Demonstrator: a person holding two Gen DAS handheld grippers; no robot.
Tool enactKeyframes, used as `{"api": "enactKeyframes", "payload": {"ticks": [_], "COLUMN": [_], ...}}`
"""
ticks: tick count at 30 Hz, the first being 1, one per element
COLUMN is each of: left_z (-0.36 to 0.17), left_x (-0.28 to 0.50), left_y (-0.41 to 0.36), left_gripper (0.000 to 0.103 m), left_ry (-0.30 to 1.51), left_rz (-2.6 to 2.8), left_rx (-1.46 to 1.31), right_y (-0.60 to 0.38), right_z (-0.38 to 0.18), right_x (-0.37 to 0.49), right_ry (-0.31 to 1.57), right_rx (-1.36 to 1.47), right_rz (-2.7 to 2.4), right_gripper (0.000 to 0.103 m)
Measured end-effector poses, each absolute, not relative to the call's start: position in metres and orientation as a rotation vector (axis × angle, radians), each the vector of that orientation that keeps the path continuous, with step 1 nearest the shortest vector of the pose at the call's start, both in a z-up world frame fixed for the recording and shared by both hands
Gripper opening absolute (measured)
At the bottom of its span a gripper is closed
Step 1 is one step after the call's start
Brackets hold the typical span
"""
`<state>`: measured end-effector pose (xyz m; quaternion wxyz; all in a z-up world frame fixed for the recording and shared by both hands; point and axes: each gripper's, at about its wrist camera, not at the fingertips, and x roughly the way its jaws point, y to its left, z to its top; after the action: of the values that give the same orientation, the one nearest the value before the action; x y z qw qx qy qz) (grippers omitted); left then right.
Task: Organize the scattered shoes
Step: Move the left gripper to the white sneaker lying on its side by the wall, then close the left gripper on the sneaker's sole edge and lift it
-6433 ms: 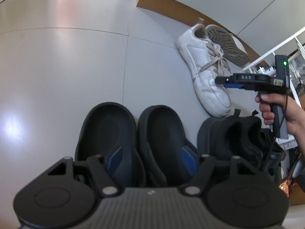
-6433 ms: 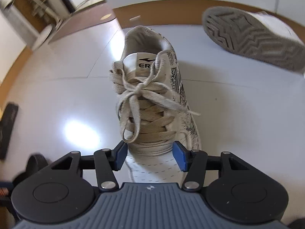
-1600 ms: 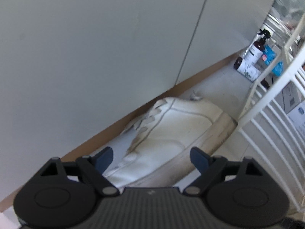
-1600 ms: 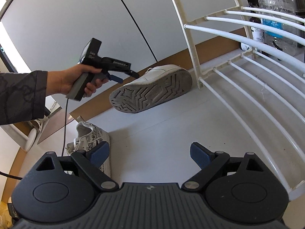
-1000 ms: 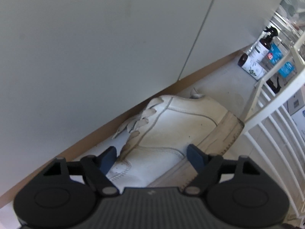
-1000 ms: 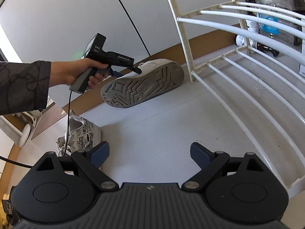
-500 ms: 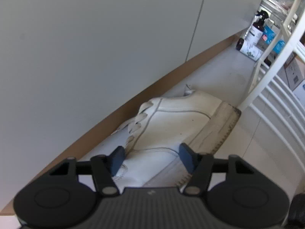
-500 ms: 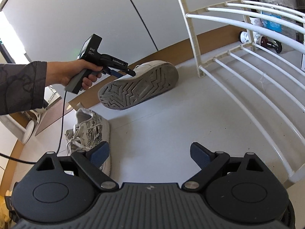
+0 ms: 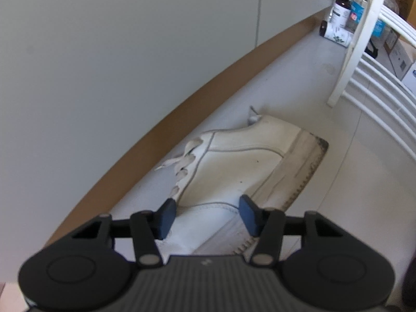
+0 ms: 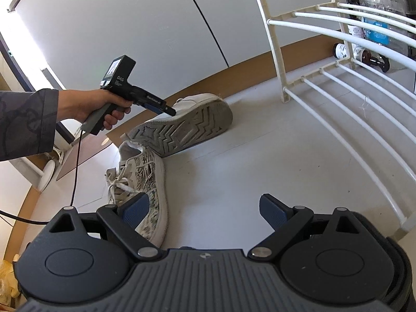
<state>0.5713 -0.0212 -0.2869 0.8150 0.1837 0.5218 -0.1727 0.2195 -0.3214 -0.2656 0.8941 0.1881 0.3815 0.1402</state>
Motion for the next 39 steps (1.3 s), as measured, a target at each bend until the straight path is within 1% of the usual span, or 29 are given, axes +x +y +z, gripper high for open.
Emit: {"api": "enactKeyframes", "payload": {"ticks": [4,9,11,14,15,17,18,19,20,23,27,29,32,33,35,39], "left_z": [-0.286,-0.282,-0.277,-0.261,-0.252,-0.237,-0.232,-0.230,-0.227,-0.230,-0.255,-0.269,-0.284,-0.287,-0.294,-0.300], "left_x": [0.560,0.549,0.547,0.540,0.536,0.530,0.528,0.530,0.530,0.529,0.523,0.524,0.529,0.529,0.529,0.530], "left_y": [0.001,0.009,0.006,0.003,0.004,0.011,0.016,0.015,0.014,0.001,-0.020,-0.015,-0.001,0.001,0.008,0.015], "left_gripper": [0.058,0.058,0.049,0.049,0.051,0.063,0.066,0.070,0.077,0.089,0.091,0.091,0.091,0.093,0.098,0.099], "left_ry": [1.107,1.083,1.088,1.065,1.055,1.068,1.077,1.080,1.082,1.071,1.087,1.123,1.148,1.152,1.124,1.093], "left_rz": [-0.332,-0.291,-0.267,-0.289,-0.307,-0.324,-0.326,-0.330,-0.341,-0.358,-0.364,-0.358,-0.355,-0.356,-0.359,-0.336], "left_rx": [0.360,0.414,0.467,0.507,0.502,0.490,0.485,0.480,0.475,0.507,0.585,0.602,0.542,0.526,0.505,0.495], "right_y": [-0.322,-0.330,-0.333,-0.335,-0.333,-0.331,-0.329,-0.327,-0.325,-0.321,-0.322,-0.323,-0.326,-0.327,-0.328,-0.333], "right_z": [-0.254,-0.236,-0.233,-0.233,-0.233,-0.234,-0.234,-0.234,-0.235,-0.233,-0.234,-0.235,-0.240,-0.241,-0.243,-0.249], "right_x": [0.221,0.225,0.226,0.229,0.230,0.231,0.231,0.231,0.230,0.229,0.226,0.225,0.224,0.224,0.223,0.222], "right_ry": [0.770,0.723,0.708,0.693,0.696,0.697,0.696,0.696,0.698,0.694,0.696,0.702,0.718,0.724,0.733,0.757], "right_rx": [0.365,0.339,0.342,0.380,0.386,0.391,0.392,0.391,0.389,0.381,0.380,0.375,0.365,0.363,0.355,0.335], "right_rz": [0.320,0.327,0.319,0.305,0.307,0.310,0.316,0.322,0.327,0.338,0.333,0.329,0.320,0.320,0.318,0.307], "right_gripper": [0.095,0.095,0.095,0.095,0.095,0.095,0.095,0.095,0.095,0.095,0.095,0.095,0.095,0.095,0.095,0.095]}}
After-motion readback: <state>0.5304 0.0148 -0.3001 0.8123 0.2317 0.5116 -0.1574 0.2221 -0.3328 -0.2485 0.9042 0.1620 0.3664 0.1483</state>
